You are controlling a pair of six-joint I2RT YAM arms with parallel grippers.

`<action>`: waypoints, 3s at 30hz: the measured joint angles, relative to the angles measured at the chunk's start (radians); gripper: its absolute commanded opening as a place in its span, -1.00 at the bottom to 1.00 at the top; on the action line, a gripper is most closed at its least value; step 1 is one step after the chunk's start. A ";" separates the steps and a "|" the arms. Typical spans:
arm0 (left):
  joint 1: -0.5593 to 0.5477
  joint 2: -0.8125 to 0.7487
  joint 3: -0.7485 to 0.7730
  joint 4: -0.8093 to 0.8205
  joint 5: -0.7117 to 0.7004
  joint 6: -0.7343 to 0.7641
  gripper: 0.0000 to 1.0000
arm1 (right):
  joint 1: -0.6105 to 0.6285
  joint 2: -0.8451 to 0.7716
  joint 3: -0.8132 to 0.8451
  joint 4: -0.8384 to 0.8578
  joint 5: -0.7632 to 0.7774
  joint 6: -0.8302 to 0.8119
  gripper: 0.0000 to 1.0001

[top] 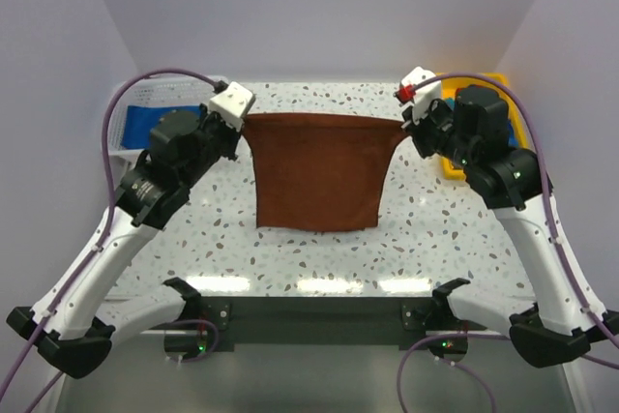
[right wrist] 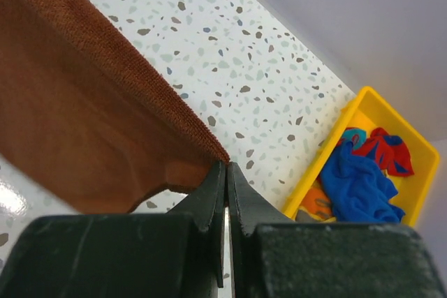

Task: Fold and stack the towels
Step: Fold the towel

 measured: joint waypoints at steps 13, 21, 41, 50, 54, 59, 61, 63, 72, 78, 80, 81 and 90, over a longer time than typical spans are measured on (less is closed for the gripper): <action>0.113 0.637 0.084 0.037 -0.043 -0.041 -1.00 | -0.010 0.541 0.014 0.118 0.069 -0.066 -1.00; 0.179 0.997 0.288 0.062 -0.031 -0.035 -1.00 | -0.039 0.906 0.130 0.183 0.085 -0.119 -1.00; 0.168 0.626 -0.112 0.033 0.011 -0.195 -1.00 | -0.018 0.691 0.018 0.099 0.057 0.002 -1.00; 0.129 0.501 -0.241 -0.029 0.052 -0.331 -1.00 | 0.010 0.559 -0.234 0.061 0.060 0.209 -1.00; 0.114 0.440 -0.286 -0.034 0.084 -0.384 -1.00 | 0.011 0.505 -0.312 0.066 0.074 0.287 -1.00; 0.103 0.383 -0.331 -0.041 0.107 -0.433 -1.00 | 0.011 0.481 -0.340 0.073 0.087 0.337 -1.00; 0.102 0.369 -0.348 -0.042 0.115 -0.446 -1.00 | 0.011 0.469 -0.348 0.078 0.087 0.353 -1.00; 0.101 0.361 -0.364 -0.042 0.123 -0.462 -1.00 | 0.012 0.463 -0.353 0.080 0.085 0.369 -1.00; 0.091 0.358 -0.439 -0.039 0.134 -0.511 -1.00 | 0.029 0.460 -0.405 0.095 0.057 0.410 -1.00; 0.085 0.369 -0.460 -0.016 0.149 -0.512 -0.82 | 0.029 0.463 -0.451 0.119 0.048 0.424 -1.00; 0.082 0.375 -0.468 -0.012 0.154 -0.512 -0.79 | 0.030 0.472 -0.456 0.124 0.044 0.425 -1.00; 0.079 0.378 -0.474 -0.011 0.156 -0.512 -0.79 | 0.030 0.477 -0.459 0.129 0.040 0.427 -1.00; 0.069 0.380 -0.489 -0.008 0.160 -0.519 -0.70 | 0.032 0.480 -0.486 0.145 0.003 0.432 -1.00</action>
